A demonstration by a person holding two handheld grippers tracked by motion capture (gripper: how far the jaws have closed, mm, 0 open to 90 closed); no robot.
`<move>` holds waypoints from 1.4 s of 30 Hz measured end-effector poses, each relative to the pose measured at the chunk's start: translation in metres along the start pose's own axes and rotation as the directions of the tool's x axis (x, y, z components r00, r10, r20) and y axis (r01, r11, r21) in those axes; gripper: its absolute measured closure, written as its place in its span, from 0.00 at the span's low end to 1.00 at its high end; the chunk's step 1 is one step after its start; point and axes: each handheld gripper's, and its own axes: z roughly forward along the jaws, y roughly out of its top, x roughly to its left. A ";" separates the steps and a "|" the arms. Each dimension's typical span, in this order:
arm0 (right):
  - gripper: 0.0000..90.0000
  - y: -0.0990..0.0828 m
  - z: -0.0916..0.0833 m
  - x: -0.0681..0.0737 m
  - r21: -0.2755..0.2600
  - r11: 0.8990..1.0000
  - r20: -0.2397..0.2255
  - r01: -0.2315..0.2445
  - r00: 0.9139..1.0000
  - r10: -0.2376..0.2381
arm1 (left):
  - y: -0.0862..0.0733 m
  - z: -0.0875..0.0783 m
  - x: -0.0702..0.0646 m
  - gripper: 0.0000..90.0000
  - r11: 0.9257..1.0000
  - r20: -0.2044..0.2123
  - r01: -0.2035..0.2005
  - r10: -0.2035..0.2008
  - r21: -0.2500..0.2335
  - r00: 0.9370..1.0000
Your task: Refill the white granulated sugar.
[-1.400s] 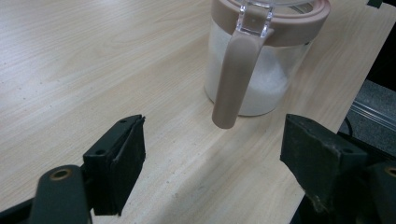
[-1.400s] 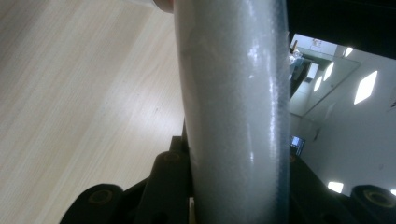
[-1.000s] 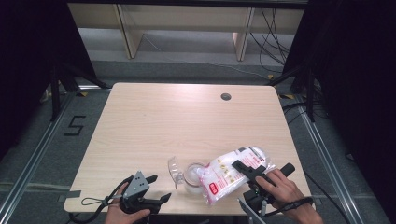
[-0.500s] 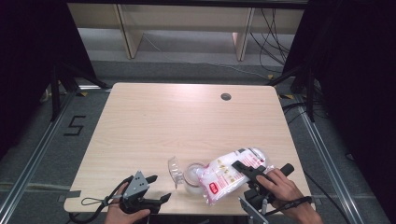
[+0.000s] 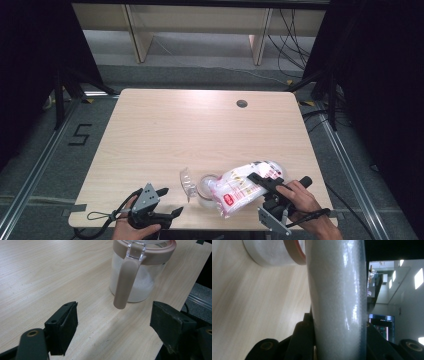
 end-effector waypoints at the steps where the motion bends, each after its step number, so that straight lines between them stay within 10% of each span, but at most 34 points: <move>1: 0.86 0.000 0.000 0.000 0.000 1.000 0.000 0.000 1.000 0.000 | 0.000 0.000 0.000 0.24 1.000 0.000 0.000 0.000 0.000 1.000; 15: 0.86 -0.021 0.007 0.006 -0.125 0.971 -0.007 -0.204 0.979 0.204 | 0.000 0.000 0.000 0.24 1.000 -0.001 -0.001 0.001 -0.001 1.000; 16: 0.86 -0.023 0.008 0.012 -0.120 0.949 -0.019 -0.292 0.956 0.292 | 0.000 0.000 0.000 0.24 1.000 0.000 -0.001 0.001 -0.002 1.000; 25: 0.87 -0.033 0.013 0.017 -0.161 0.911 -0.029 -0.380 0.924 0.381 | 0.000 0.000 0.000 0.24 1.000 -0.001 -0.002 0.002 0.000 1.000; 28: 0.87 -0.035 0.014 0.018 -0.190 0.875 -0.053 -0.445 0.895 0.443 | 0.000 -0.001 0.000 0.24 1.000 -0.004 -0.005 0.005 0.003 1.000; 31: 0.87 -0.037 0.015 0.017 -0.205 0.875 -0.032 -0.438 0.897 0.442 | 0.000 -0.001 0.000 0.24 1.000 -0.005 -0.004 0.004 0.002 1.000; 33: 0.87 -0.040 0.015 0.021 -0.221 0.820 -0.054 -0.528 0.846 0.530 | 0.000 -0.001 0.000 0.24 1.000 -0.006 -0.004 0.004 0.003 1.000; 38: 0.87 -0.044 0.015 0.022 -0.245 0.781 -0.066 -0.575 0.813 0.578 | 0.000 0.000 0.000 0.24 1.000 -0.002 -0.001 0.001 0.000 1.000; 40: 0.87 -0.045 0.016 0.025 -0.265 0.722 -0.090 -0.639 0.762 0.642 | 0.000 0.000 0.000 0.24 1.000 -0.003 -0.002 0.002 -0.001 1.000; 42: 0.87 -0.047 0.017 0.025 -0.274 0.710 -0.089 -0.648 0.753 0.652 | 0.000 0.000 0.000 0.24 1.000 -0.003 -0.002 0.002 -0.001 1.000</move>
